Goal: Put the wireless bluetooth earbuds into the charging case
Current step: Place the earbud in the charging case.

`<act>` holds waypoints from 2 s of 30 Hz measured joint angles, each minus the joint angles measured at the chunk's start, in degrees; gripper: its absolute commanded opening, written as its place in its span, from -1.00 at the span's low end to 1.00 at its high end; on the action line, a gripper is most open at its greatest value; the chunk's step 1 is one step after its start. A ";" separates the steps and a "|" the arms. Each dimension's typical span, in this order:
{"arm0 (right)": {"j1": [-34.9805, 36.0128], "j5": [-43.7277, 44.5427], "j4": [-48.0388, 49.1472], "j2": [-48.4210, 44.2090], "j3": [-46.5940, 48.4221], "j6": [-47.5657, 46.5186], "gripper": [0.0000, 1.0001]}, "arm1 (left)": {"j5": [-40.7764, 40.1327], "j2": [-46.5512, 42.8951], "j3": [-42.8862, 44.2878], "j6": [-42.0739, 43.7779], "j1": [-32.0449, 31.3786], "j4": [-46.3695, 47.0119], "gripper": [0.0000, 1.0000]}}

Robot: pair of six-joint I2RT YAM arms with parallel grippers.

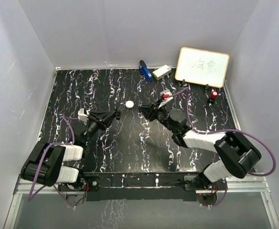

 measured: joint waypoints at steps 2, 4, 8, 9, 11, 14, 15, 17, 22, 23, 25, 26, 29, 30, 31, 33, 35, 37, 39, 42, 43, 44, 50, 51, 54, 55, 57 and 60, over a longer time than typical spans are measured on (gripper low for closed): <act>0.00 -1.70 5.79 1.88 -0.81 -0.26 -1.00 | 0.02 0.26 0.39 -0.52 -0.31 0.20 -1.00; 0.00 -3.67 12.48 4.48 -1.70 -0.52 -1.00 | 0.00 1.07 0.72 -1.09 -0.63 0.87 -1.00; 0.00 -6.49 22.36 9.11 -2.47 -0.57 -1.00 | -0.11 3.23 1.46 -2.10 -1.68 1.99 -1.00; 0.00 -7.13 24.96 10.25 -2.47 -0.57 -1.00 | -0.22 3.87 1.62 -2.34 -2.12 2.29 -1.00; 0.00 -8.33 29.62 12.20 -2.49 -0.57 -1.00 | -0.37 4.98 1.90 -2.69 -2.99 2.60 -1.00; 0.00 -9.44 34.67 14.58 -2.49 -0.63 -1.00 | -0.70 5.81 2.14 -2.99 -3.91 2.64 -1.00; 0.00 -9.79 35.43 15.30 -2.54 -0.70 -1.00 | -0.85 5.97 2.25 -3.02 -4.44 2.71 -1.00; 0.00 -10.16 35.89 16.63 -2.78 -0.87 -1.00 | -1.11 6.38 2.56 -3.08 -5.03 2.84 -1.00; 0.00 -11.63 35.85 20.41 -2.91 -1.25 -1.00 | -1.86 8.46 3.93 -3.61 -6.45 4.39 -1.00; 0.00 -11.76 35.85 20.81 -2.91 -1.36 -1.00 | -1.99 9.01 4.09 -3.76 -6.71 4.79 -1.00; 0.00 -11.91 35.89 20.94 -2.89 -1.49 -1.00 | -2.16 9.81 4.15 -4.02 -7.15 5.25 -1.00; 0.00 -11.98 35.91 20.94 -2.82 -1.55 -1.00 | -2.36 10.14 4.15 -4.09 -7.39 5.29 -1.00; 0.02 -12.28 35.93 20.94 -2.69 -1.86 -1.00 | -3.06 10.38 4.15 -4.26 -7.89 5.31 -1.00; 0.02 -12.35 35.91 20.94 -2.69 -1.90 -1.00 | -3.28 10.38 4.15 -4.26 -7.98 5.33 -1.00; 0.02 -12.41 35.91 20.94 -2.69 -1.95 -1.00 | -3.48 10.38 4.15 -4.26 -8.11 5.33 -1.00; 0.02 -12.61 35.93 20.87 -2.67 -2.05 -1.00 | -3.67 10.43 4.15 -4.26 -8.22 5.38 -1.00; 0.07 -12.74 35.91 20.79 -2.67 -2.12 -1.00 | -3.89 10.80 4.17 -4.26 -8.26 5.55 -1.00; 0.09 -12.76 35.91 20.61 -2.67 -2.25 -1.00 | -4.09 11.41 4.20 -4.28 -8.41 5.57 -1.00; 0.13 -12.79 35.89 20.09 -2.67 -2.34 -1.00 | -4.20 12.07 4.28 -4.28 -8.63 5.60 -1.00; 0.13 -12.79 35.93 18.45 -2.64 -2.49 -1.00 | -4.42 12.98 4.66 -4.31 -9.07 5.62 -1.00; 0.13 -12.79 35.93 17.97 -2.56 -2.51 -1.00 | -4.50 13.25 4.83 -4.31 -9.22 5.62 -1.00; 0.13 -12.81 35.93 17.64 -2.43 -2.54 -1.00 | -4.50 13.51 5.05 -4.33 -9.33 5.64 -1.00; 0.35 -12.96 35.93 17.35 -1.99 -2.97 -1.00 | -4.52 14.80 6.45 -4.52 -10.21 5.88 -1.00; 0.39 -12.96 35.95 17.35 -1.99 -3.17 -1.00 | -4.52 14.86 6.58 -4.52 -10.34 5.92 -1.00; 0.42 -12.98 35.95 17.35 -1.99 -3.67 -1.00 | -4.52 14.86 6.97 -4.52 -10.84 6.01 -1.00; 0.46 -12.96 35.95 17.35 -1.99 -3.82 -1.00 | -4.52 14.86 7.06 -4.55 -10.99 6.01 -1.00; 0.46 -12.98 35.95 17.35 -1.99 -4.00 -1.00 | -4.59 14.86 7.08 -4.59 -11.28 6.01 -1.00; 0.48 -12.98 35.95 17.35 -1.99 -4.09 -1.00 | -4.81 14.86 7.13 -4.74 -11.74 6.03 -1.00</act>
